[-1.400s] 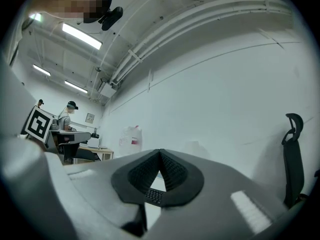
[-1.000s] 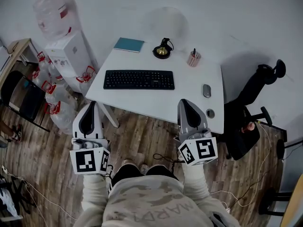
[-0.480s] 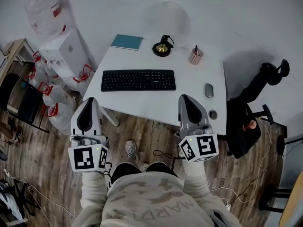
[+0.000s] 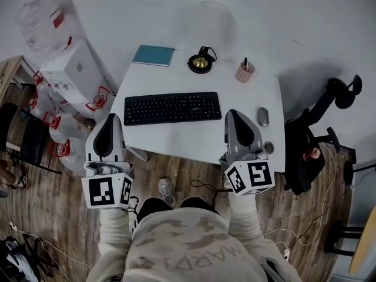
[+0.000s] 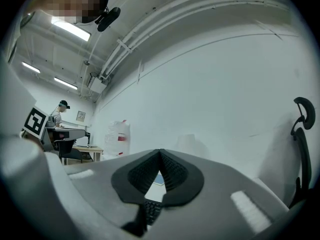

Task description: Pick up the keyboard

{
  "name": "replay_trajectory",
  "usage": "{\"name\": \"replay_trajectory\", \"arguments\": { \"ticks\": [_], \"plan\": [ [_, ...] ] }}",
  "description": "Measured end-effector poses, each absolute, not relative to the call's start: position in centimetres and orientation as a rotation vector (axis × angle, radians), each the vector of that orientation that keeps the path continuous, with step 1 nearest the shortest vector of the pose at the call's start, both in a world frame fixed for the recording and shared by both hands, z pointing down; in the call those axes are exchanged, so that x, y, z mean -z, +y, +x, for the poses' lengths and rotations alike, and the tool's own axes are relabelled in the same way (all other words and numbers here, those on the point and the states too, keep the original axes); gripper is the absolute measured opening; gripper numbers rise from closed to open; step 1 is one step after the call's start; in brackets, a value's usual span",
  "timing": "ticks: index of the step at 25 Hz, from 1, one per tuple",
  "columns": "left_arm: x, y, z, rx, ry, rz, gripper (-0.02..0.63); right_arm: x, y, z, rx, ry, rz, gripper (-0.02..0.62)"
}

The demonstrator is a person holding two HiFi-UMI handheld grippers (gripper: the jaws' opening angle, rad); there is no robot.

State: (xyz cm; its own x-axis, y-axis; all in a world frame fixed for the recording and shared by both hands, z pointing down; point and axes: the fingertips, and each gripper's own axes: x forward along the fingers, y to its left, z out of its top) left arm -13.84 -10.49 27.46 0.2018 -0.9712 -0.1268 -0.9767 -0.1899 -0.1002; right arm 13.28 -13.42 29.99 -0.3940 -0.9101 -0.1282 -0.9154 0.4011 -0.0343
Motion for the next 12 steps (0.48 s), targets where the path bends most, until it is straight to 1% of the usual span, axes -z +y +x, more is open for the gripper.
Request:
{"name": "replay_trajectory", "arguments": {
  "ticks": [12],
  "plan": [
    [-28.9, -17.5, -18.0, -0.036, 1.877, -2.357, 0.006, -31.8, -20.1, 10.5, 0.003, 2.514, -1.719, 0.01]
  ]
}}
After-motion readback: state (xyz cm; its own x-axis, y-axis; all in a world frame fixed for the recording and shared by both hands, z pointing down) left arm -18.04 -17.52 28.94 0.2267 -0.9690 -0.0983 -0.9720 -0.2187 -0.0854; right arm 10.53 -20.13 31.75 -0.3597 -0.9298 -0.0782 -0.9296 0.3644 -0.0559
